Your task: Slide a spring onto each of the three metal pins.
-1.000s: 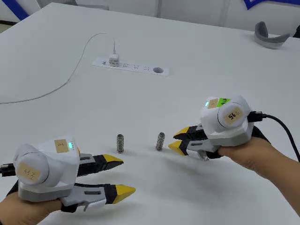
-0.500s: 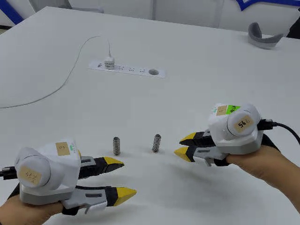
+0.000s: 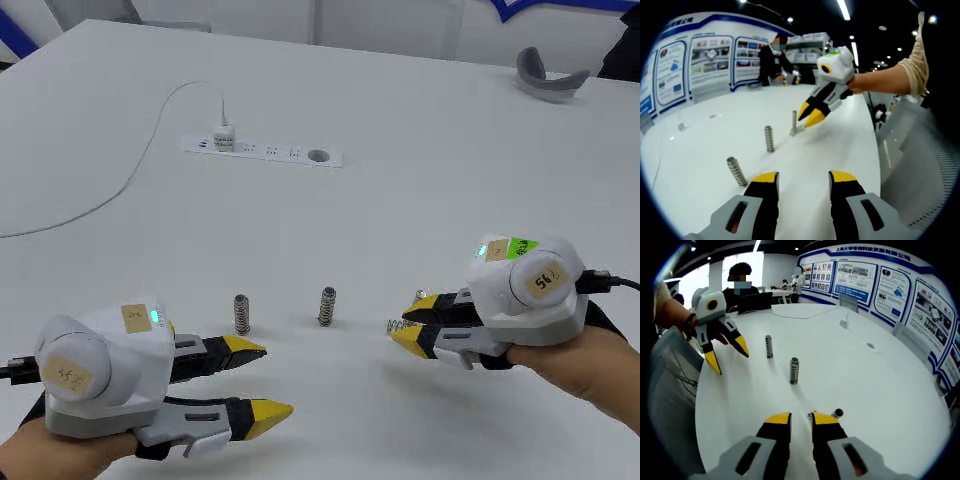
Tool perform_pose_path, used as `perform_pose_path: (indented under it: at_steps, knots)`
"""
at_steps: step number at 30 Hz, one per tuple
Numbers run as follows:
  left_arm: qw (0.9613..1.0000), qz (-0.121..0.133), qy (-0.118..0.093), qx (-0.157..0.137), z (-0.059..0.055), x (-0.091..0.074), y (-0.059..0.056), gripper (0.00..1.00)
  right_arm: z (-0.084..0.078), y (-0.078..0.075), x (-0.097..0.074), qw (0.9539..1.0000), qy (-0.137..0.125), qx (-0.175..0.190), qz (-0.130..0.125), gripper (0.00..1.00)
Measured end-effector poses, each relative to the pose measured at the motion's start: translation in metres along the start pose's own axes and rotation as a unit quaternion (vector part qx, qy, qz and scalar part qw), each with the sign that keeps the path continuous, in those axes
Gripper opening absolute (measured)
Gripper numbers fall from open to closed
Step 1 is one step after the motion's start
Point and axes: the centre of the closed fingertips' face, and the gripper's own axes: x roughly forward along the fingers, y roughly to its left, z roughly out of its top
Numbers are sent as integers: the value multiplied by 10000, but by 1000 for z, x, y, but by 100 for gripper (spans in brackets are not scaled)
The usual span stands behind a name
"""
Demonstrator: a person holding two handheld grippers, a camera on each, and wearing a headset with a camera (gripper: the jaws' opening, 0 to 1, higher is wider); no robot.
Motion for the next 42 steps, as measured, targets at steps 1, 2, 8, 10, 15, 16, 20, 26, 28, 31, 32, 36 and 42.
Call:
perform_pose_path:
  at_steps: [1, 2, 8, 10, 15, 16, 20, 26, 28, 31, 32, 36, 42]
  knots:
    - [10000, -7, -2, 0, 0, 0, 0, 40, -2, -1, -1, 10000, 7, 20, -21, 17]
    - [10000, -7, -3, -1, 0, 0, 0, 40, -3, -3, -2, 10000, 7, 37, -40, 17]
    - [10000, -9, 1, 12, 2, 0, 0, 40, -14, -13, -5, 9998, 83, 135, -147, 17]
    - [10000, -6, 0, 18, 2, 1, 1, 40, -17, -16, -6, 9997, 113, 160, -169, 17]
    - [10000, -10, 17, 36, 2, 1, 0, 40, -26, -23, -4, 9994, 196, 222, -180, 17]
    - [10000, -8, 19, 39, 2, 1, 0, 39, -27, -24, -3, 9994, 206, 234, -171, 17]
    - [10000, -1, 22, 40, 2, 1, 0, 39, -31, -26, 0, 9993, 275, 222, -135, 17]
    - [10000, 16, 50, 29, 1, 1, 1, 39, -37, -28, 7, 9991, 367, 196, -56, 17]
    - [10000, 23, 50, 21, 1, 1, 1, 39, -38, -29, 9, 9990, 389, 201, -36, 17]
    - [10000, 37, 58, 9, 0, 0, 1, 39, -40, -29, 11, 9989, 418, 213, -12, 16]
    - [10000, 42, 60, 3, -1, 0, 2, 39, -40, -29, 11, 9989, 425, 214, -1, 16]
    - [10000, 50, 78, -12, -2, 0, 2, 38, -42, -28, 13, 9987, 463, 209, 32, 16]
    - [10000, 53, 72, -24, -2, 0, 2, 38, -46, -27, 11, 9984, 525, 194, 66, 14]
